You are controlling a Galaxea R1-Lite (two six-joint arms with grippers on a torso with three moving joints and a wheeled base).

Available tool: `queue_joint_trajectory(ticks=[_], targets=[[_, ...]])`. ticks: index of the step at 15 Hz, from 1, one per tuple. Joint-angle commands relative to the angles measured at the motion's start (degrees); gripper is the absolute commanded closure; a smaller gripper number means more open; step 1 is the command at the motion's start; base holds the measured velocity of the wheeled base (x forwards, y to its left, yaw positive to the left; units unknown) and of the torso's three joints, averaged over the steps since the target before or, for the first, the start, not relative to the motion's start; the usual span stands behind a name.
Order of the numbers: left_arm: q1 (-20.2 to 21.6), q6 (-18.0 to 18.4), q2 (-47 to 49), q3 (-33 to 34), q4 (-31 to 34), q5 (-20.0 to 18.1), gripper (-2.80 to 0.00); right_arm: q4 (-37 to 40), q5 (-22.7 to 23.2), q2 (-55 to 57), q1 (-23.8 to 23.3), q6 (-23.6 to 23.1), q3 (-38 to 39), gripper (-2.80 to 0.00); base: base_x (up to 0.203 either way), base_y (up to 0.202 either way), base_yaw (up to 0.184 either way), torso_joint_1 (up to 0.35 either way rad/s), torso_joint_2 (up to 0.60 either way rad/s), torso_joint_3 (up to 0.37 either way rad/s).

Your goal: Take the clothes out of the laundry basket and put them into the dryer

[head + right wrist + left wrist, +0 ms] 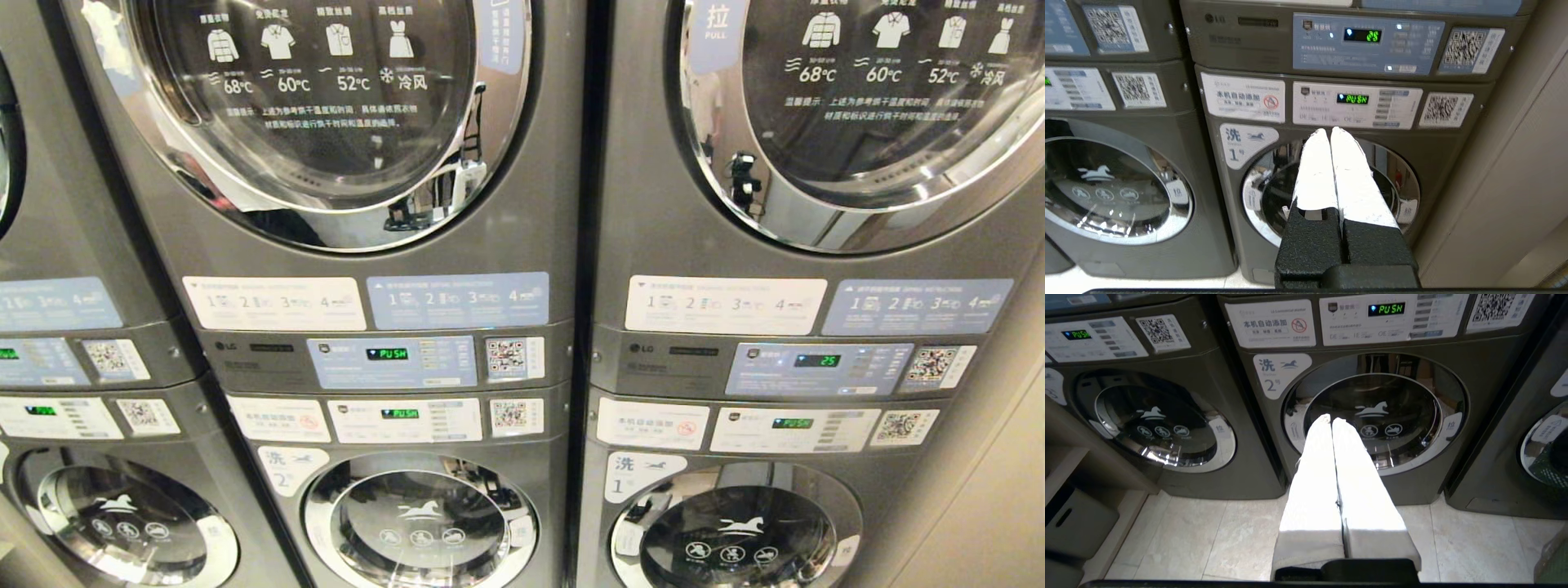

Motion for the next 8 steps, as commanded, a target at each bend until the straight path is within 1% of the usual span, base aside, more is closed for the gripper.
queue_joint_trajectory(ticks=[1,3,4,5,8], targets=[[-0.31,-0.12,-8.09,0.12,-0.04,-1.88,0.0,-0.78,-0.11,-0.01,0.0,0.13,0.54,0.0,0.0,0.0,0.0,0.0,0.0,0.0],[-0.71,-0.76,-13.04,2.25,-2.86,-5.41,0.0,-0.88,-0.03,-0.01,0.0,0.11,0.54,0.0,0.0,0.0,0.0,0.0,0.0,0.0],[-0.95,-2.48,-12.73,3.81,-4.82,-6.67,0.0,-0.78,-0.11,-0.01,0.0,0.57,0.54,0.0,0.0,0.0,0.0,0.0,0.0,0.0],[-1.05,-2.67,-12.38,4.24,-5.71,-7.53,0.0,-0.79,-0.11,-0.01,0.0,0.57,0.54,0.0,0.0,0.0,0.0,0.0,0.0,0.0],[-1.05,-2.88,-12.38,4.31,-5.8,-7.57,0.0,-0.78,-0.11,-0.01,0.0,0.65,0.54,0.0,0.0,0.0,0.0,0.0,0.0,0.0]])
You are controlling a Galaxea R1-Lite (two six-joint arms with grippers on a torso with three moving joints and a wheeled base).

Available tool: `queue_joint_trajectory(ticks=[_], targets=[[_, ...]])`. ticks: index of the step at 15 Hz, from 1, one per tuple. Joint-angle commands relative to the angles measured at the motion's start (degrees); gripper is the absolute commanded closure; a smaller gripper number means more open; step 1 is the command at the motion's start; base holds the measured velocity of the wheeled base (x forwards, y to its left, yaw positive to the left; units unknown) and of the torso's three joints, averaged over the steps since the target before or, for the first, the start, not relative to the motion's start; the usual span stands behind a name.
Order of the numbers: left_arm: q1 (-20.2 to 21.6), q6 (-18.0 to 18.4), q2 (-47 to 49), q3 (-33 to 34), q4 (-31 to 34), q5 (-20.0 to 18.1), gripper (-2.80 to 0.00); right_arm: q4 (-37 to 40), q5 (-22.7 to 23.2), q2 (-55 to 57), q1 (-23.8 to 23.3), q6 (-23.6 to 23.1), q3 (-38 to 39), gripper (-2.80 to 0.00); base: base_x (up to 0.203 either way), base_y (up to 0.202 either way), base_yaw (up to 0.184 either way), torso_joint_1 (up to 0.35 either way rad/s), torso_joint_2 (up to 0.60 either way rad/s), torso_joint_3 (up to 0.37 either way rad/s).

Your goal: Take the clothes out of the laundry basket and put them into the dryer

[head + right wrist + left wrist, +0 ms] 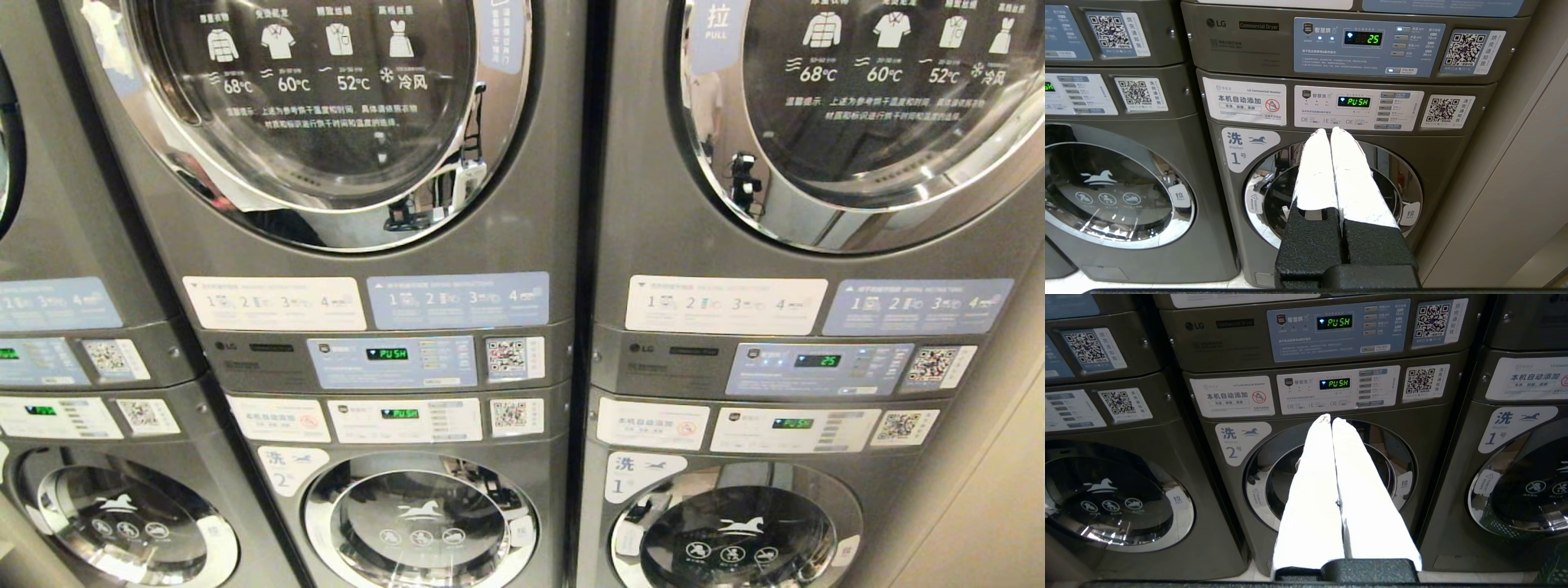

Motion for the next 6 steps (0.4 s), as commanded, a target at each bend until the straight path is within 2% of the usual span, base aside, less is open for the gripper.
queue_joint_trajectory(ticks=[1,4,6], targets=[[-0.01,0.0,-0.54,0.15,-0.02,0.0,0.0,0.03,-0.02,-0.01,0.0,0.02,0.0,0.0,0.0,0.0,0.0,0.0,0.0,0.0],[-0.01,-0.09,-0.55,0.15,-0.02,0.1,0.0,0.03,-0.02,-0.01,0.0,-0.32,0.0,0.0,0.0,0.0,0.0,0.0,0.0,0.0],[-0.02,-1.61,-0.63,0.16,-0.02,0.51,0.0,0.03,0.04,-0.01,0.0,0.04,0.0,0.0,0.0,0.0,0.0,0.0,0.0,0.0]])
